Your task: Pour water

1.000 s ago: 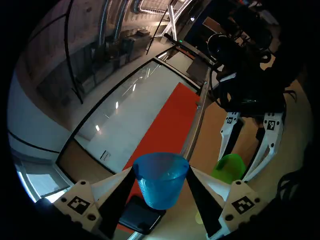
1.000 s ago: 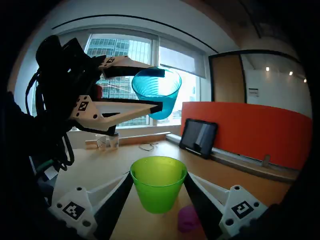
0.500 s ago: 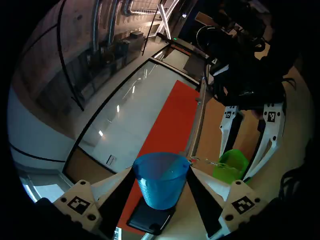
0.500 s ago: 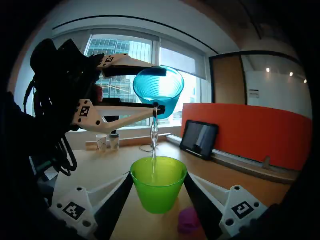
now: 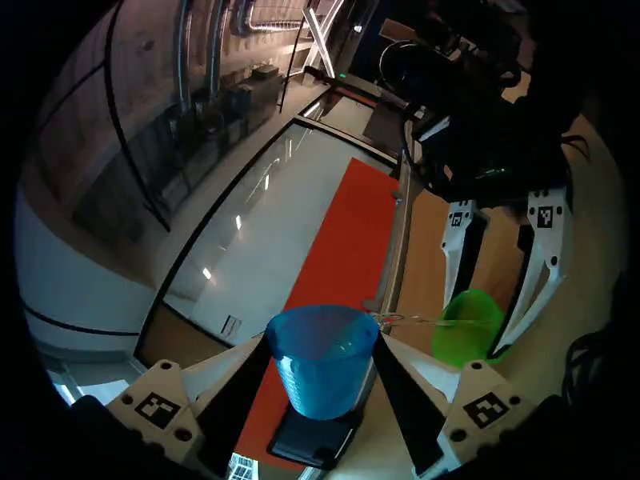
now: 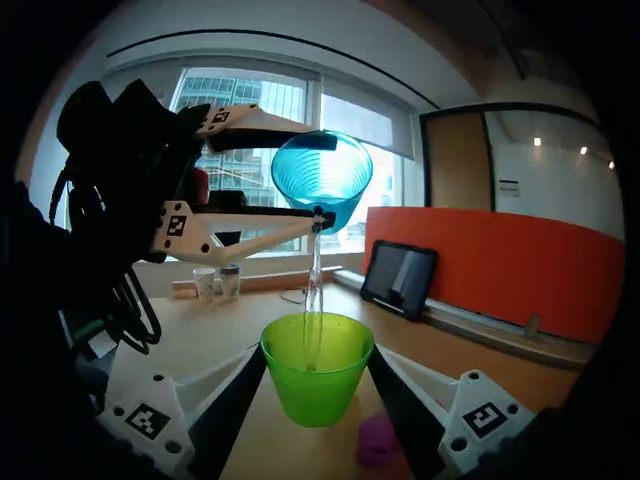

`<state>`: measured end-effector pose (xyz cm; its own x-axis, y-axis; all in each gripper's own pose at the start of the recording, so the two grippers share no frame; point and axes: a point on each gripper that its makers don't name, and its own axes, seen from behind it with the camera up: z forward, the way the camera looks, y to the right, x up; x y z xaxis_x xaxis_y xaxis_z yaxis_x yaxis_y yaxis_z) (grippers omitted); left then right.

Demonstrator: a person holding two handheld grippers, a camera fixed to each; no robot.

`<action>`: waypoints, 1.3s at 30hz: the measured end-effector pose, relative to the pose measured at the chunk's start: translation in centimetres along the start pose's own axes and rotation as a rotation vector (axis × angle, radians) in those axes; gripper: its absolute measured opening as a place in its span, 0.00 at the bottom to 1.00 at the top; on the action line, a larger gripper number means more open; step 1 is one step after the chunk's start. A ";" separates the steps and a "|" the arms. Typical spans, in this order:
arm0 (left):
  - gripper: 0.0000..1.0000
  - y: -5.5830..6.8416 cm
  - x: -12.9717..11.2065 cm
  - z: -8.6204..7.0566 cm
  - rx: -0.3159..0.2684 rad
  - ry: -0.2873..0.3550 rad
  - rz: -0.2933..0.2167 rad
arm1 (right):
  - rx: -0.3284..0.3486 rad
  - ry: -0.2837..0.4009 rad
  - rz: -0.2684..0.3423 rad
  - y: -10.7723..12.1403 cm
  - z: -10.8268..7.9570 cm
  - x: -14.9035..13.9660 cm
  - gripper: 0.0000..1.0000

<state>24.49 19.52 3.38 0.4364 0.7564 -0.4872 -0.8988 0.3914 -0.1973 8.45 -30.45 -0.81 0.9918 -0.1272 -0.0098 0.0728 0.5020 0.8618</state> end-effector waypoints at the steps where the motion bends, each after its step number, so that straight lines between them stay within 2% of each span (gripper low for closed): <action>1: 0.87 0.0 0.0 0.0 0.001 0.000 0.004 | 0.000 -0.001 -0.001 0.0 0.0 0.0 0.91; 18: 0.87 -0.6 0.2 -0.1 0.027 -0.005 0.075 | -0.001 0.006 -0.007 0.0 -0.2 0.4 0.91; 39: 0.87 -1.0 0.9 -0.1 0.053 -0.002 0.186 | 0.000 0.014 -0.011 0.0 -0.1 0.5 0.91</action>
<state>25.72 19.74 3.04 0.2631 0.8195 -0.5092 -0.9606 0.2716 -0.0592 8.98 -30.40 -0.88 0.9924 -0.1204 -0.0267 0.0839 0.5007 0.8616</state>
